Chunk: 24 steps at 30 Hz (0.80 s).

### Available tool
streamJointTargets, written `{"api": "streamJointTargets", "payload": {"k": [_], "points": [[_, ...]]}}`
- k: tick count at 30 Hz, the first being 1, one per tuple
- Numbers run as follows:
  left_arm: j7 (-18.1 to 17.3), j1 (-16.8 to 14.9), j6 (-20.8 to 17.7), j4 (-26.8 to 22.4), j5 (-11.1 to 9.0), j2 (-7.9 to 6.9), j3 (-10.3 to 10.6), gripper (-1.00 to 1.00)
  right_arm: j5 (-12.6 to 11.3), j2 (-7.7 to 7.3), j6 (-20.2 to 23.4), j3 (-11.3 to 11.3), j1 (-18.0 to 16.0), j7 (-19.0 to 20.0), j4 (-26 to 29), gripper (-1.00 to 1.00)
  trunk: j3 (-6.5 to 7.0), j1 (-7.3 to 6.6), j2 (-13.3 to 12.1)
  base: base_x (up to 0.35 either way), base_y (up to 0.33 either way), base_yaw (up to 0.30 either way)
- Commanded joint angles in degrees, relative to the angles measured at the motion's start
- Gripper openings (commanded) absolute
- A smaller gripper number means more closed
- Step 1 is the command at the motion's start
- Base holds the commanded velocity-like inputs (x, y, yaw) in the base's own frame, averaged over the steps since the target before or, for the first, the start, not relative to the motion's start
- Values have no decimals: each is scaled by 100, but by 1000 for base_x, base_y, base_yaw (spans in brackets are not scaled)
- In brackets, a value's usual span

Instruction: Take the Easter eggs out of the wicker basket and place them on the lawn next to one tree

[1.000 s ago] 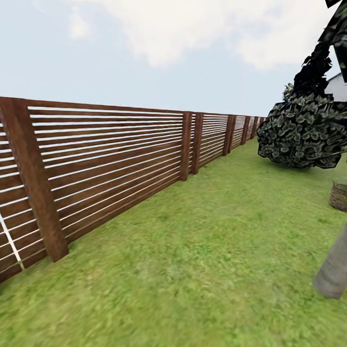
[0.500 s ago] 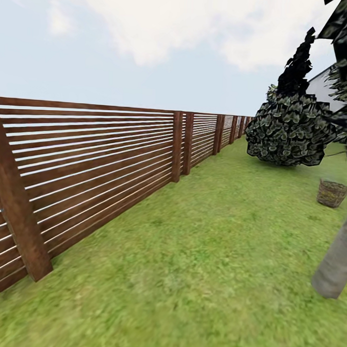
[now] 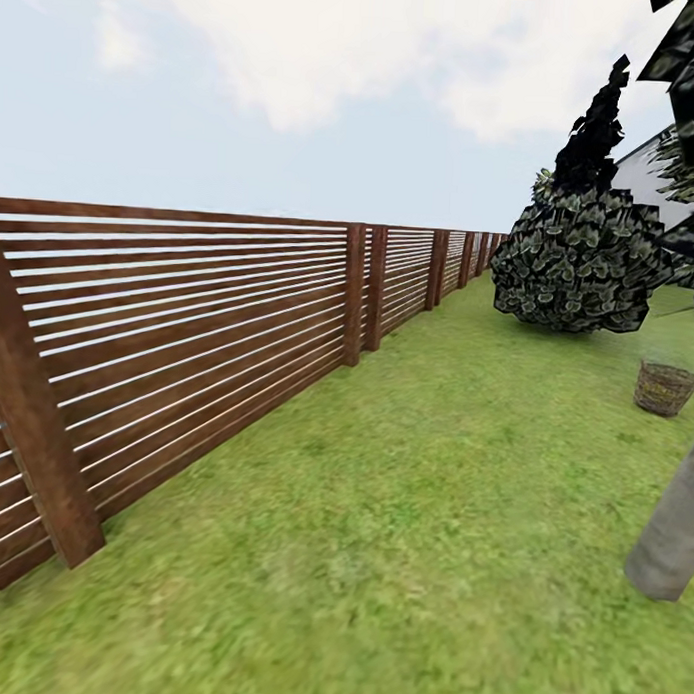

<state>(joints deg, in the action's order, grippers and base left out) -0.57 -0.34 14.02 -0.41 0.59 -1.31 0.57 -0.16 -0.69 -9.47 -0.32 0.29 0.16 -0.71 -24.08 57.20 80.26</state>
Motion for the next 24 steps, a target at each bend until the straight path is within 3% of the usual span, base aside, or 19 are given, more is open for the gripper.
{"api": "streamJointTargets", "payload": {"k": [1,24], "points": [[-6,-3,22,5,7,-1,4,100,-2,-1,-28,-3,-2,2,-8,100,14,-23,-39,2,1,0],[-4,-2,198,6,-6,-10,4,100,-10,14,-28,-3,-2,-7,-8,100,427,-528,-961,0,0,0]]}}
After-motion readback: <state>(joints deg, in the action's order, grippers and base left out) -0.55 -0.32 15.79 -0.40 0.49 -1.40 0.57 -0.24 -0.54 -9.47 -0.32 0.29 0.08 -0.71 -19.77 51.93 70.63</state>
